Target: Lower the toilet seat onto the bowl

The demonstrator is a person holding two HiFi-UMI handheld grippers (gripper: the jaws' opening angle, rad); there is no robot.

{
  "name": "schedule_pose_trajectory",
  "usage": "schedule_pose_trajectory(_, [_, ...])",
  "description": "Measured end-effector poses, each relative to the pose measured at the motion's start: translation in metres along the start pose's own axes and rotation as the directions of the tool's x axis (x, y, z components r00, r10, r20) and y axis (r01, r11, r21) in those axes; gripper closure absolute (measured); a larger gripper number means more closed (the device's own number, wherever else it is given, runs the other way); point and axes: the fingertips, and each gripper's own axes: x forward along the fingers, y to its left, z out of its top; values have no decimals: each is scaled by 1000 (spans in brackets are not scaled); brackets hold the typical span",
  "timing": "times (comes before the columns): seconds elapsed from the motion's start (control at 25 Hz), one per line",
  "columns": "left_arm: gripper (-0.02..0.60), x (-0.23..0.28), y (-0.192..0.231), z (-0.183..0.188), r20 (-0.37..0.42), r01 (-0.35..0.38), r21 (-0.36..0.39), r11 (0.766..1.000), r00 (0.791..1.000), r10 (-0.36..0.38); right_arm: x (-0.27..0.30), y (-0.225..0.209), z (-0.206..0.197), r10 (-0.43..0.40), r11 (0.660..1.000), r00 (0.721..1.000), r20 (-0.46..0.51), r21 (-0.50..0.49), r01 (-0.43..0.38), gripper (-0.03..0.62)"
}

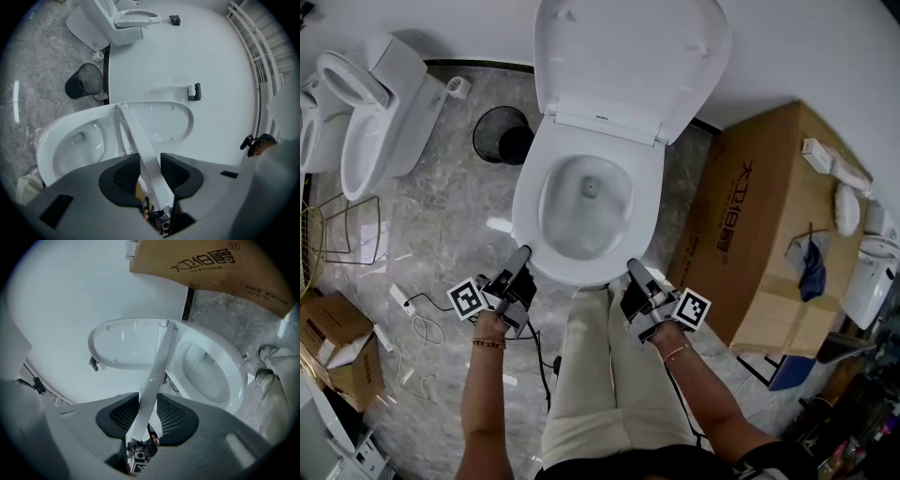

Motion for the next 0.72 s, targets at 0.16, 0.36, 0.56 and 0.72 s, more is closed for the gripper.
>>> schedule_pose_trajectory(0.16, [457,-5,11,-3,-8,-23,-16,1000,1000,23,-2,-11,-3,-9,1000,1000,-11,-9,9,471])
schedule_pose_trajectory(0.36, [466,-11,28,-8,-28,-65,-42,997,998,64,-4,-27,-8,-31,999,999,-29,-14,31,473])
schedule_pose_trajectory(0.56, [479,-17,48,-12,-29,-96,-83,992,995,93,-7,-49,-11,-68,998,997,-35,-4,68,479])
schedule_pose_trajectory(0.72, [485,-21,61,-14,-27,-104,-102,989,994,102,-9,-62,-12,-94,995,995,-27,20,95,485])
